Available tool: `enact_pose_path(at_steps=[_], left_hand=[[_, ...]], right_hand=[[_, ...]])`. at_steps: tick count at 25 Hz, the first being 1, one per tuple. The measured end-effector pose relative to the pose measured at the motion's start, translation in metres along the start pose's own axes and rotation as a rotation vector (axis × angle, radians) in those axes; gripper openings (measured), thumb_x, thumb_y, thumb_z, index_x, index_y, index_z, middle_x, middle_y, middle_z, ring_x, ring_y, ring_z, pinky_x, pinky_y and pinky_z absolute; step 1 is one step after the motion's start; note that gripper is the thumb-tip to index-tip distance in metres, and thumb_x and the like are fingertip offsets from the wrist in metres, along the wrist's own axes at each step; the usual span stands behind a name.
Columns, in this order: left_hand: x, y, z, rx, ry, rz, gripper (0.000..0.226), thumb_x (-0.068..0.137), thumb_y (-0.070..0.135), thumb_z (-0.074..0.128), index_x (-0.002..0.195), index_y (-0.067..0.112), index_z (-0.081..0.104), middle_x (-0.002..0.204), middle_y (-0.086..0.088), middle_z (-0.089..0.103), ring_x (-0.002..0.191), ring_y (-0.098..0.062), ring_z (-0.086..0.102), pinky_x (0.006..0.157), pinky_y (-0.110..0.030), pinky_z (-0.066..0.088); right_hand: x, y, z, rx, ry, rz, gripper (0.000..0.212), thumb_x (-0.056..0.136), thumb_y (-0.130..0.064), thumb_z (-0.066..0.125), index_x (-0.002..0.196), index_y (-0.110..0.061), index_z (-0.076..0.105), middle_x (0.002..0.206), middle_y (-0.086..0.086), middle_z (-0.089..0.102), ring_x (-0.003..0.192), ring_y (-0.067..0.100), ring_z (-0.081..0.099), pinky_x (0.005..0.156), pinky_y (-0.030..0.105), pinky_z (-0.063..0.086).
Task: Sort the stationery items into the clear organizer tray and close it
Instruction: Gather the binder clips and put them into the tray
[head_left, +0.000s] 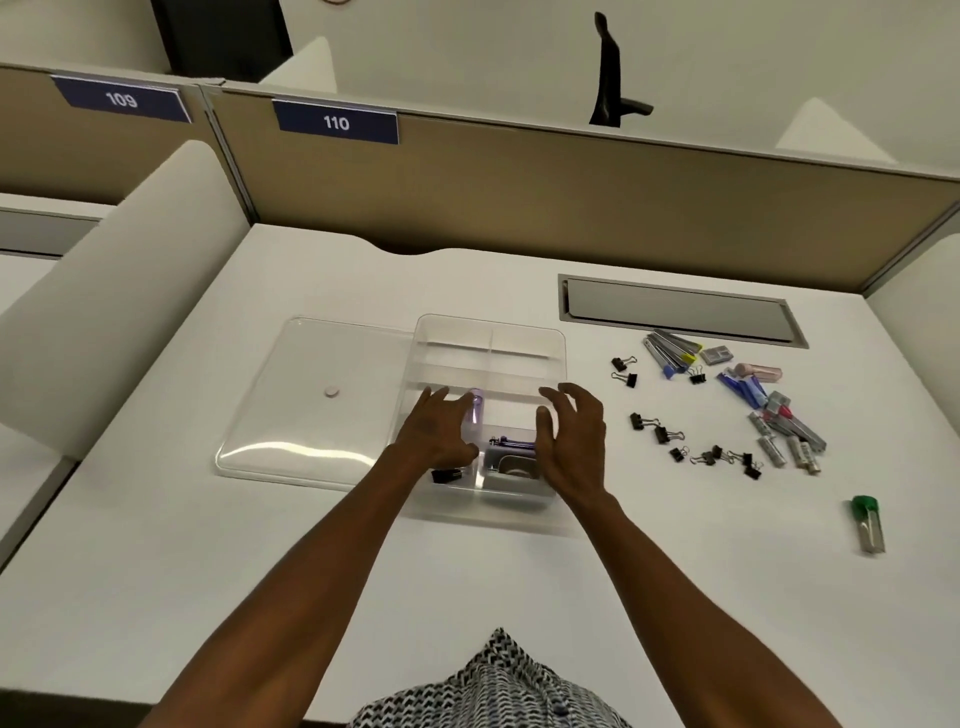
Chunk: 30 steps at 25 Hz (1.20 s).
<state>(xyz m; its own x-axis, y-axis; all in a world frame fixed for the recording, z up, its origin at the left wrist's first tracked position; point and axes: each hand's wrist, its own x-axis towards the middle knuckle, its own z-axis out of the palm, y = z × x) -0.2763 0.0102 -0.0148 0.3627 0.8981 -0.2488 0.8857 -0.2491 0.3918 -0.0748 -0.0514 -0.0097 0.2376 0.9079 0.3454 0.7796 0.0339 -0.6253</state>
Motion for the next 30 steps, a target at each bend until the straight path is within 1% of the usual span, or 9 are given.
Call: enact_pose_path(at_steps=[4, 8, 11, 13, 17, 19, 24, 27, 30], left_hand=[[0.003, -0.002, -0.004, -0.058, 0.018, -0.015, 0.088, 0.077, 0.037, 0.07, 0.153, 0.021, 0.027, 0.157, -0.011, 0.033, 0.149, -0.028, 0.018, 0.122, -0.039, 0.012], [-0.007, 0.03, 0.0, -0.343, 0.362, 0.019, 0.072, 0.08, 0.025, 0.069, 0.146, 0.021, 0.041, 0.146, -0.004, 0.049, 0.136, -0.022, 0.041, 0.111, -0.031, 0.032], [-0.016, 0.07, 0.011, -0.397, 0.496, 0.152, 0.059, 0.084, 0.024, 0.068, 0.139, 0.022, 0.051, 0.137, -0.002, 0.056, 0.13, -0.018, 0.046, 0.106, -0.025, 0.035], [-0.018, 0.103, 0.019, -0.409, 0.476, 0.215, 0.053, 0.085, 0.023, 0.067, 0.136, 0.022, 0.054, 0.134, -0.001, 0.057, 0.13, -0.017, 0.045, 0.107, -0.025, 0.036], [-0.015, 0.161, 0.041, -0.363, 0.457, 0.362, 0.048, 0.084, 0.022, 0.065, 0.132, 0.019, 0.059, 0.128, -0.001, 0.061, 0.127, -0.018, 0.048, 0.104, -0.026, 0.039], [-0.011, 0.179, 0.05, -0.315, 0.418, 0.412, 0.048, 0.085, 0.023, 0.064, 0.132, 0.019, 0.058, 0.128, -0.001, 0.06, 0.127, -0.017, 0.047, 0.103, -0.025, 0.04], [0.017, 0.204, 0.068, -0.217, 0.24, 0.427, 0.05, 0.085, 0.027, 0.061, 0.135, 0.02, 0.055, 0.134, 0.0, 0.056, 0.13, -0.016, 0.044, 0.099, -0.034, 0.048], [0.04, 0.211, 0.077, -0.126, 0.12, 0.375, 0.052, 0.088, 0.028, 0.058, 0.139, 0.022, 0.05, 0.145, -0.001, 0.047, 0.138, -0.016, 0.037, 0.106, -0.035, 0.043], [0.064, 0.22, 0.084, -0.078, 0.061, 0.345, 0.053, 0.091, 0.025, 0.057, 0.142, 0.02, 0.046, 0.153, -0.004, 0.037, 0.142, -0.02, 0.032, 0.111, -0.036, 0.037]], right_hand=[[-0.012, 0.037, -0.037, 0.023, 0.144, 0.102, 0.03, 0.093, -0.014, 0.06, 0.122, -0.016, 0.066, 0.126, 0.007, 0.059, 0.125, 0.026, 0.049, 0.104, 0.041, 0.041], [-0.023, 0.088, -0.077, -0.026, 0.27, 0.382, 0.03, 0.087, -0.008, 0.063, 0.117, -0.015, 0.064, 0.119, 0.007, 0.063, 0.116, 0.03, 0.056, 0.102, 0.042, 0.044], [-0.029, 0.124, -0.102, -0.082, 0.188, 0.637, 0.035, 0.086, -0.012, 0.065, 0.121, -0.017, 0.063, 0.126, 0.011, 0.06, 0.114, 0.03, 0.058, 0.097, 0.035, 0.042], [-0.032, 0.139, -0.11, -0.105, 0.047, 0.631, 0.041, 0.088, -0.018, 0.068, 0.128, -0.018, 0.06, 0.125, 0.011, 0.063, 0.107, 0.029, 0.063, 0.093, 0.033, 0.044], [-0.02, 0.147, -0.11, -0.206, -0.18, 0.538, 0.052, 0.093, -0.033, 0.063, 0.143, -0.021, 0.051, 0.143, 0.012, 0.051, 0.131, 0.027, 0.051, 0.108, 0.039, 0.041], [-0.012, 0.145, -0.107, -0.244, -0.228, 0.536, 0.044, 0.094, -0.034, 0.062, 0.136, -0.024, 0.056, 0.14, 0.012, 0.051, 0.129, 0.029, 0.052, 0.103, 0.039, 0.045], [-0.019, 0.146, -0.102, -0.126, -0.08, 0.51, 0.007, 0.089, -0.015, 0.065, 0.096, -0.013, 0.063, 0.105, 0.008, 0.063, 0.103, 0.028, 0.061, 0.084, 0.037, 0.048], [-0.026, 0.151, -0.106, 0.094, 0.108, 0.625, 0.009, 0.084, -0.009, 0.067, 0.091, -0.012, 0.063, 0.091, 0.004, 0.071, 0.087, 0.025, 0.066, 0.079, 0.031, 0.049], [-0.017, 0.163, -0.12, 0.519, 0.266, 0.906, 0.017, 0.084, -0.005, 0.062, 0.095, -0.017, 0.061, 0.09, 0.008, 0.072, 0.076, 0.024, 0.067, 0.068, 0.033, 0.052]])
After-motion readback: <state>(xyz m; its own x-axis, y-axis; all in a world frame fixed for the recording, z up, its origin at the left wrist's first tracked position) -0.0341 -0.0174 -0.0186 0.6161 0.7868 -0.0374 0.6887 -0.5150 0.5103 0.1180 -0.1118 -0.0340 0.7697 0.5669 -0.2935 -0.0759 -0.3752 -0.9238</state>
